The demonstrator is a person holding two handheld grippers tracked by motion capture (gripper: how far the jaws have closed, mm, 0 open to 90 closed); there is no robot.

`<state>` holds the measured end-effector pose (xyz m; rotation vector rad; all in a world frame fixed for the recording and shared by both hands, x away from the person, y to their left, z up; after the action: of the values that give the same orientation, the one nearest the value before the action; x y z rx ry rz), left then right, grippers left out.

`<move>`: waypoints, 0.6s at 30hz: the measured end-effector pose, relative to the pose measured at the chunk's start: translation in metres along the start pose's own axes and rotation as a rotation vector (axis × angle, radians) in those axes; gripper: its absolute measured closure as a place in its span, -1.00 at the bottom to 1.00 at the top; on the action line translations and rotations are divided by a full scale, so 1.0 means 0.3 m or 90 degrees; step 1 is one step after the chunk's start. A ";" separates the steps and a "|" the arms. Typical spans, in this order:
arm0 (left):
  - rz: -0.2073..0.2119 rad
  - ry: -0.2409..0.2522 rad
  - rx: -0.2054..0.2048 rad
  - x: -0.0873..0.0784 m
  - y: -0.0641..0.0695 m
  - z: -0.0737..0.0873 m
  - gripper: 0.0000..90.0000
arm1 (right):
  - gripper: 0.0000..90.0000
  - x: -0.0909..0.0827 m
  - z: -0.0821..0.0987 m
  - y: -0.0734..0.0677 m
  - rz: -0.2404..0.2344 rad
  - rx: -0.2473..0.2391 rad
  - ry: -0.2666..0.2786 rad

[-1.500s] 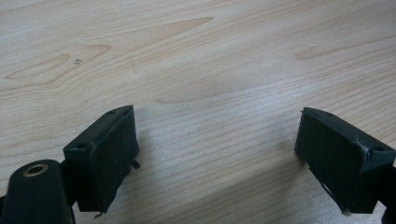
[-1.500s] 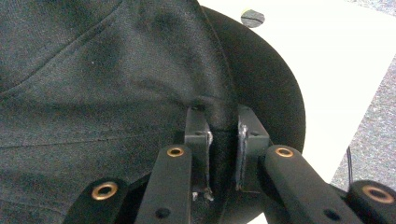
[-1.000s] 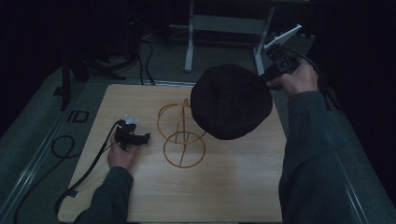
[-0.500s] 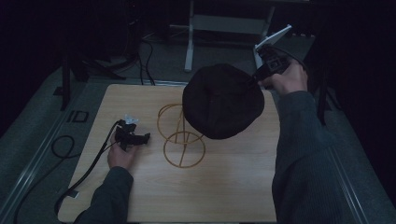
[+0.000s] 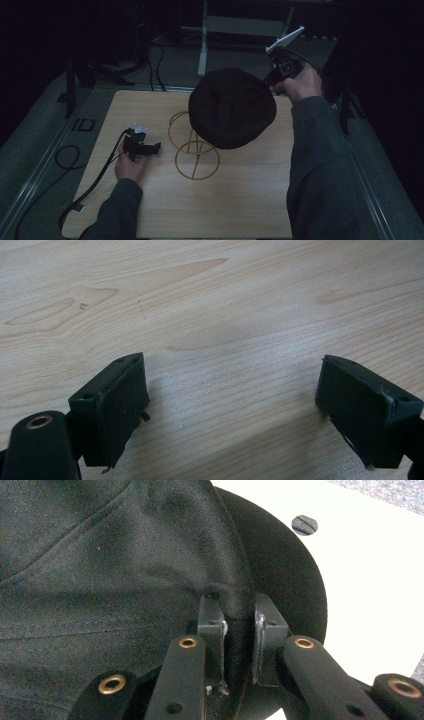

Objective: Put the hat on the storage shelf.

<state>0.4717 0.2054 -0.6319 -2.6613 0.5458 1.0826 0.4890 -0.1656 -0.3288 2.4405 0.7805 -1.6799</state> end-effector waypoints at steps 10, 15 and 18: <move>0.000 0.000 0.000 0.000 0.000 0.000 -0.71 | 0.75 0.015 -0.018 -0.048 -0.007 -0.018 -0.005; 0.000 0.000 0.000 0.000 0.000 0.000 -0.71 | 0.75 0.019 -0.028 -0.072 -0.010 -0.026 -0.008; 0.000 0.000 0.000 0.000 0.000 0.000 -0.71 | 0.75 0.024 -0.034 -0.083 -0.010 -0.029 -0.009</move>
<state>0.4718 0.2054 -0.6319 -2.6616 0.5454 1.0828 0.4886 -0.1380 -0.3257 2.3964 0.8281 -1.6641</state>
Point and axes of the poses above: each handheld gripper's, and its own axes: x roughly forward along the jaws, z roughly out of its underside, y roughly to its right, the point moved 9 cm from there along x, roughly forward along the jaws, and after that the axes turned 5 degrees about x, right-handed, at the moved point
